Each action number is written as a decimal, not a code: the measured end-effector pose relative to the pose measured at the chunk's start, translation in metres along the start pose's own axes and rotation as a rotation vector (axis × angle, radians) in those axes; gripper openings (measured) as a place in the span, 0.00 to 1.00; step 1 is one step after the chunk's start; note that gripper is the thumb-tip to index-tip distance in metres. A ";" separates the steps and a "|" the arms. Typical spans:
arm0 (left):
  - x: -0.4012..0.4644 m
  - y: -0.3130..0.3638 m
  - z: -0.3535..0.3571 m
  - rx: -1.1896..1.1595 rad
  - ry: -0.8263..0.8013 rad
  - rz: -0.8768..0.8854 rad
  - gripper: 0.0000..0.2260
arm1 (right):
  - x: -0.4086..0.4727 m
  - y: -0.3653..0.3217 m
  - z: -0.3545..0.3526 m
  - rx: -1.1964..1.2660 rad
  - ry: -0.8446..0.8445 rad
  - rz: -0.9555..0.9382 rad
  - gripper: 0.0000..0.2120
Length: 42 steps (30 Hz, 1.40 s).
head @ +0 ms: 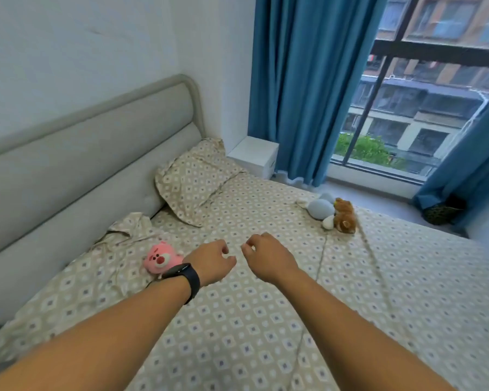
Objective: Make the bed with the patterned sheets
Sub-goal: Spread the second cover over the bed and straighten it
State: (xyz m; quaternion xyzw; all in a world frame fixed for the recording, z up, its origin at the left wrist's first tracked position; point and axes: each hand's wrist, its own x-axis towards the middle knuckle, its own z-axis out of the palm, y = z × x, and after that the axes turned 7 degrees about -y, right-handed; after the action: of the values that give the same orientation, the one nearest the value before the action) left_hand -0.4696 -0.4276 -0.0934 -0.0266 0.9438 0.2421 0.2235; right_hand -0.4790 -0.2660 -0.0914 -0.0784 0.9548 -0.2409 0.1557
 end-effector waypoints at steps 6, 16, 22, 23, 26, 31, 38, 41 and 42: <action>-0.083 0.130 0.059 0.137 -0.018 0.256 0.10 | -0.149 0.096 -0.059 0.019 0.162 0.252 0.16; -0.155 0.262 0.162 0.126 -0.312 0.537 0.09 | -0.337 0.193 -0.074 0.072 0.196 0.551 0.20; -0.219 0.349 0.253 0.257 -0.518 0.634 0.11 | -0.438 0.303 -0.079 0.118 0.251 0.706 0.21; -0.223 0.365 0.262 0.271 -0.496 0.652 0.12 | -0.445 0.319 -0.084 0.116 0.260 0.710 0.21; -0.231 0.428 0.307 0.291 -0.391 0.682 0.12 | -0.478 0.381 -0.106 0.081 0.271 0.680 0.21; -0.268 0.496 0.369 0.122 -0.379 0.661 0.10 | -0.540 0.458 -0.140 0.015 0.276 0.636 0.19; -0.285 0.556 0.420 0.106 -0.303 0.679 0.09 | -0.595 0.524 -0.179 -0.018 0.310 0.568 0.18; -0.283 0.586 0.445 0.201 -0.324 0.711 0.10 | -0.620 0.559 -0.179 0.046 0.364 0.620 0.17; -0.287 0.594 0.454 0.205 -0.322 0.700 0.11 | -0.630 0.570 -0.178 0.060 0.348 0.612 0.17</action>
State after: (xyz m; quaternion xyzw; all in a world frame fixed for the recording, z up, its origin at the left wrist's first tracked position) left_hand -0.1197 0.2922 -0.0597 0.3574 0.8679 0.2092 0.2742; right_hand 0.0101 0.4500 -0.0553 0.2585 0.9387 -0.2208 0.0577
